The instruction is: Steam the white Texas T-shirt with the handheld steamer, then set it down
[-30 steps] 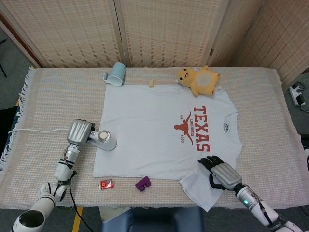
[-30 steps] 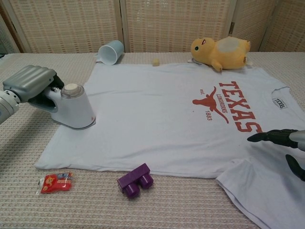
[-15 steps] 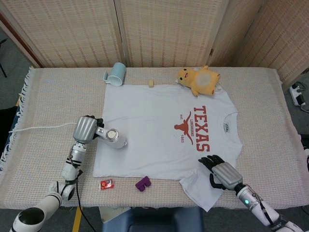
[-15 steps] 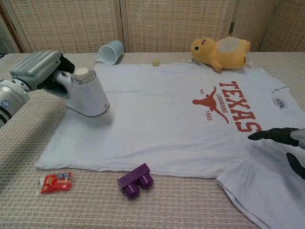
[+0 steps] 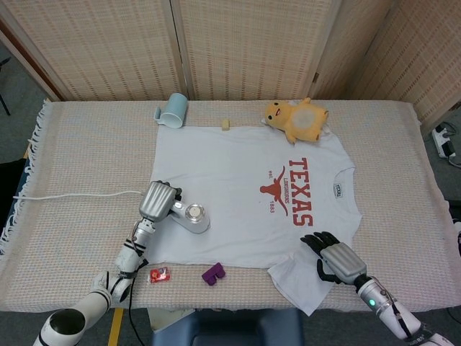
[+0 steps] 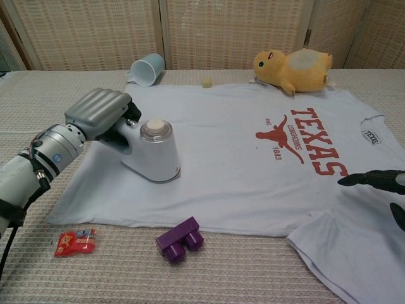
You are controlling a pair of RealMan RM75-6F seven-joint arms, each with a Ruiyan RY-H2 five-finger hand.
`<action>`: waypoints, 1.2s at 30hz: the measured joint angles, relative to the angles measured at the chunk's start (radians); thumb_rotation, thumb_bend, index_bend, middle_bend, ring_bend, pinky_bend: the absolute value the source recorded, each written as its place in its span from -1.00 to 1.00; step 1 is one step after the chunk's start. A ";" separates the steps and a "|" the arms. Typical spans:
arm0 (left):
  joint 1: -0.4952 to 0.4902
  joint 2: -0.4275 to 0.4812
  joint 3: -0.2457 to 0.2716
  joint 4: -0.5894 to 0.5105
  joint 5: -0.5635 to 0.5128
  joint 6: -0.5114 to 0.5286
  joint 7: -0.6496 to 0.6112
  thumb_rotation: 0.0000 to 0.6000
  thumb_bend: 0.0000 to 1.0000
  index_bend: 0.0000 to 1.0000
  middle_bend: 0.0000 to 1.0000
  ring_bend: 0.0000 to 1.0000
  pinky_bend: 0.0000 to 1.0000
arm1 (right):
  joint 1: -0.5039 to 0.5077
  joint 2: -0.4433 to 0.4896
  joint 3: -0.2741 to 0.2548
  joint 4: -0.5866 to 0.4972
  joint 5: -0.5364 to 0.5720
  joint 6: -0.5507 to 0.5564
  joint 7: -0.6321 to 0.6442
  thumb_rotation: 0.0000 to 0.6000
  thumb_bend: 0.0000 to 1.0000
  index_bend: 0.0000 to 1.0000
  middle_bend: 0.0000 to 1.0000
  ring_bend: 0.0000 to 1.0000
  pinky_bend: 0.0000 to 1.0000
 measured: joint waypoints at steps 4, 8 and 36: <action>0.008 -0.004 -0.012 0.052 -0.024 -0.033 -0.006 1.00 -0.37 0.74 0.76 0.43 0.50 | 0.001 -0.005 0.000 0.003 0.003 -0.007 -0.003 0.25 0.76 -1.00 -0.90 -1.00 -0.95; 0.025 0.004 -0.036 0.093 -0.059 -0.070 -0.026 1.00 -0.37 0.74 0.76 0.43 0.50 | 0.005 -0.016 -0.002 0.011 0.004 -0.023 -0.005 0.25 0.76 -1.00 -0.90 -1.00 -0.95; 0.123 0.135 -0.146 0.096 -0.202 -0.157 -0.108 1.00 -0.50 -0.45 -0.19 -0.35 0.30 | -0.015 0.031 0.011 -0.034 -0.035 0.079 -0.020 0.25 0.76 -1.00 -0.90 -1.00 -0.95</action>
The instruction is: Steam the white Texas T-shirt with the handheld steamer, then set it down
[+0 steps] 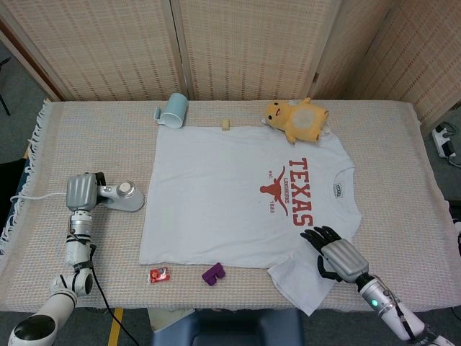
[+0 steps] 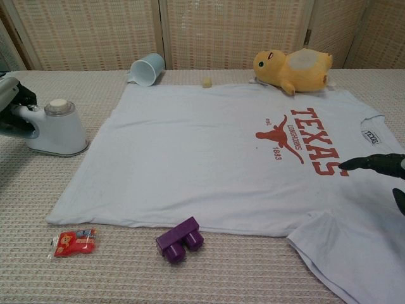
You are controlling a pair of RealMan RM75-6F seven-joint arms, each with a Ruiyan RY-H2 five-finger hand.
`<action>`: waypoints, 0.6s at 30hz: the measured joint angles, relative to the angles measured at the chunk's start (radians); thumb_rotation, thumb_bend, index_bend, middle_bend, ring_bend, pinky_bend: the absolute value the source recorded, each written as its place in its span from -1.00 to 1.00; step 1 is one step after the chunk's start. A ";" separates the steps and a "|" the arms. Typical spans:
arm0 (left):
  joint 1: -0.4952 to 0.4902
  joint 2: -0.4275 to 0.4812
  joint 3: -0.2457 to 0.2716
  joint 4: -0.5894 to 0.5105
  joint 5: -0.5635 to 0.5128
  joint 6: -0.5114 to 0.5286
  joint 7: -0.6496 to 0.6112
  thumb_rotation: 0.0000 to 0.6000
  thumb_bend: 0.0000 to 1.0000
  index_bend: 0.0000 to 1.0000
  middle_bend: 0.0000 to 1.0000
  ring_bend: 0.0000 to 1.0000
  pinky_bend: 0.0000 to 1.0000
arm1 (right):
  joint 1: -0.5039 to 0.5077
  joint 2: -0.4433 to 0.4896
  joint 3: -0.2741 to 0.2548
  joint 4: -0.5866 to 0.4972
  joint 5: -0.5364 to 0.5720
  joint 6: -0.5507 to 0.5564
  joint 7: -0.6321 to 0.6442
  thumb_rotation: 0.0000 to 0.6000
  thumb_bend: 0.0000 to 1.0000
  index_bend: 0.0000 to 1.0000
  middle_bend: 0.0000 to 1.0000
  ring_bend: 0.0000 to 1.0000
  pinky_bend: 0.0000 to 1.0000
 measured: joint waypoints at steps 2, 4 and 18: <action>0.002 0.008 -0.001 -0.021 -0.004 -0.009 0.028 1.00 -0.60 -0.91 -0.70 -0.78 -0.12 | -0.007 0.014 0.004 -0.009 -0.003 0.016 0.002 0.25 0.76 -1.00 -0.90 -1.00 -0.95; 0.003 0.022 -0.005 -0.059 -0.013 -0.020 0.058 1.00 -0.70 -1.00 -0.95 -0.98 -0.48 | -0.014 0.025 0.005 -0.014 -0.005 0.028 0.006 0.25 0.76 -1.00 -0.90 -1.00 -0.95; 0.071 0.326 -0.018 -0.658 -0.116 -0.071 0.359 1.00 -0.88 -1.00 -1.00 -1.00 -0.86 | -0.043 0.088 0.014 -0.017 -0.007 0.081 0.054 0.25 0.76 -1.00 -0.90 -1.00 -0.95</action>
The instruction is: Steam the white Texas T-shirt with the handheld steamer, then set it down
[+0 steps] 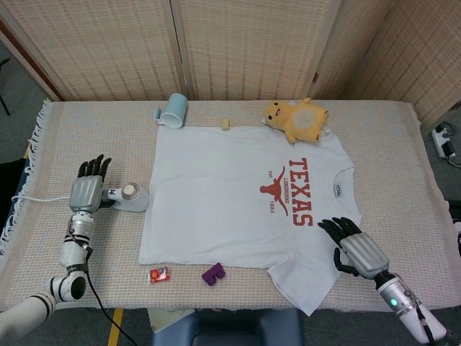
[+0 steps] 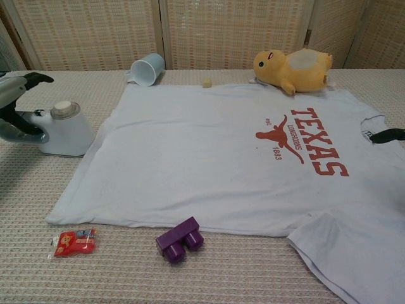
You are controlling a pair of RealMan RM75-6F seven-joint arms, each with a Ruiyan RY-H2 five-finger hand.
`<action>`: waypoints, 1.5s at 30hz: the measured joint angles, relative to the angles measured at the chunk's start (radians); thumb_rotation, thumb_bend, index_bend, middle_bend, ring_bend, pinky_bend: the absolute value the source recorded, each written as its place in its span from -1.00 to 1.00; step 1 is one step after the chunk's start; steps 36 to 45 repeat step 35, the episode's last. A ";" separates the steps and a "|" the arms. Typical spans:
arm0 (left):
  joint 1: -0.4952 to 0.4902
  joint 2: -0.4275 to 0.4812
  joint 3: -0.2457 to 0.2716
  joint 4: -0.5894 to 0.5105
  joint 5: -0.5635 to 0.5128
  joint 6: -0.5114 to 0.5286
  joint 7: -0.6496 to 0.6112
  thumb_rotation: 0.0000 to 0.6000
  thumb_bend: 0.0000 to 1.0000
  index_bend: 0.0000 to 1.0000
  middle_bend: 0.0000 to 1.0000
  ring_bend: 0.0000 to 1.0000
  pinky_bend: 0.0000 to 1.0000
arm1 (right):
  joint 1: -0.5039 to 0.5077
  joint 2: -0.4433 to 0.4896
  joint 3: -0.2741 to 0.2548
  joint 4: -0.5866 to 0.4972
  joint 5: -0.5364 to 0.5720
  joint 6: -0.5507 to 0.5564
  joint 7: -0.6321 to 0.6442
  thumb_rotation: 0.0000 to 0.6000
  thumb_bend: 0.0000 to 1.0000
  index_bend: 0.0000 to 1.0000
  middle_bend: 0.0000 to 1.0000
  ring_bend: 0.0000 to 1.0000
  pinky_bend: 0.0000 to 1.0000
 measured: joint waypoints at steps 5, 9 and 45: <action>0.041 0.181 0.023 -0.245 -0.103 -0.038 0.200 1.00 -0.87 -1.00 -1.00 -1.00 -0.83 | -0.010 0.015 0.002 0.000 -0.002 0.014 0.012 0.25 0.77 -1.00 -0.90 -1.00 -0.95; 0.081 0.256 0.040 -0.331 -0.130 -0.013 0.228 1.00 -0.80 -0.69 -0.70 -0.81 -0.63 | -0.022 0.033 0.004 -0.006 -0.001 0.033 0.022 0.33 0.79 -1.00 -0.87 -1.00 -0.93; 0.510 0.488 0.268 -0.682 0.263 0.567 -0.069 1.00 -0.66 -0.50 -0.45 -0.61 -0.53 | -0.286 0.086 0.064 -0.026 0.105 0.405 -0.092 0.69 -1.00 -1.00 -0.85 -1.00 -0.96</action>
